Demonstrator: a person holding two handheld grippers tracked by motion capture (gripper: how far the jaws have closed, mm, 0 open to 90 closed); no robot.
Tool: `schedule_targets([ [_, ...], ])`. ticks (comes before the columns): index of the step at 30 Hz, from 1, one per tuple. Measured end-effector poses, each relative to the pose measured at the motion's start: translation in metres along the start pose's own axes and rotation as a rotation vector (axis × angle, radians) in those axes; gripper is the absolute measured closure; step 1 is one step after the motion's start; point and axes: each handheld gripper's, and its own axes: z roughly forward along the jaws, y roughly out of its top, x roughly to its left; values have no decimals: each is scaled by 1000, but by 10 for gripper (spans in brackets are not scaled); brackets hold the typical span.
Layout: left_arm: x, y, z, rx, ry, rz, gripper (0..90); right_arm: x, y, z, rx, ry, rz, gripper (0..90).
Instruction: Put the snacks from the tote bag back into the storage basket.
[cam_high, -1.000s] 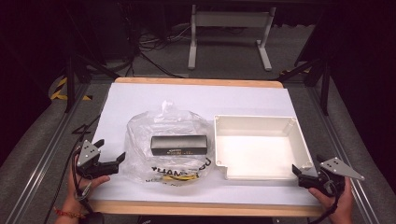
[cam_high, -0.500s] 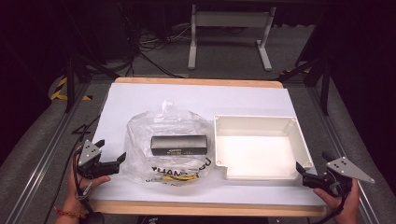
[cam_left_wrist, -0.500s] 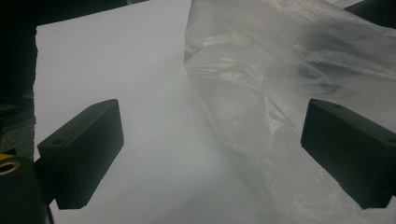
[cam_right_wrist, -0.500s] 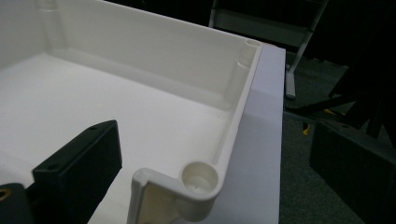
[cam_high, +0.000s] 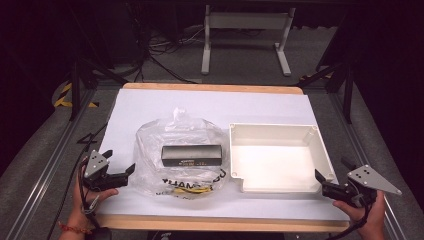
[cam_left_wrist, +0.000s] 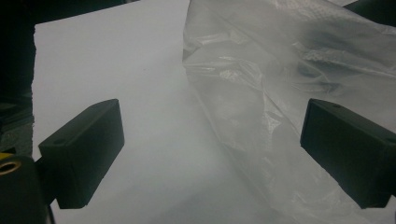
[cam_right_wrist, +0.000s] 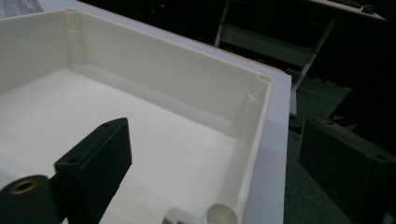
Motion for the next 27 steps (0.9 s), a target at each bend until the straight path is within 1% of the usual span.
schedule_targets([
  [1, 0, 0, 0, 0, 0, 0, 73, 2, 3, 1, -3, 16, -7, 130],
  [2, 0, 0, 0, 2, 0, -5, 73, 2, 3, 1, -3, 16, -7, 130],
  [4, 0, 0, 1, 8, 0, -5, 73, 7, 9, 2, -10, 48, -22, 166],
  [6, 0, 0, 1, 7, 0, -6, 73, 10, 15, 3, -18, 81, -45, 183],
  [8, 0, 0, 1, 8, 4, -3, 73, 14, 23, 5, -21, 95, -57, 194],
  [10, 0, 0, 1, 7, 1, -6, 73, 16, 30, 7, -35, 120, -59, 200],
  [13, -1, 0, 1, 11, -4, -4, 73, 20, 40, 13, -46, 124, -99, 198],
  [15, -1, 0, 1, 13, -3, -3, 73, 22, 46, 18, -53, 148, -118, 198],
  [16, -1, 0, 1, 12, -5, -3, 73, 24, 50, 22, -56, 152, -137, 199],
  [18, -1, 0, 1, 11, -5, -5, 73, 27, 56, 28, -64, 167, -151, 198],
  [19, 0, 0, 1, 11, -6, -6, 73, 29, 60, 33, -66, 173, -167, 200],
  [21, 0, 0, 1, 11, -7, -6, 73, 30, 63, 36, -65, 179, -176, 200],
  [22, 0, 0, 1, 11, -8, -5, 73, 32, 66, 41, -61, 197, -176, 202],
  [24, -1, 0, 1, 11, -12, -5, 73, 38, 75, 53, -52, 236, -197, 216],
  [26, -1, 0, 1, 11, -12, -5, 73, 44, 83, 65, -33, 288, -212, 232],
  [27, -1, 0, 1, 12, -14, -3, 73, 48, 86, 70, -23, 302, -227, 234],
])
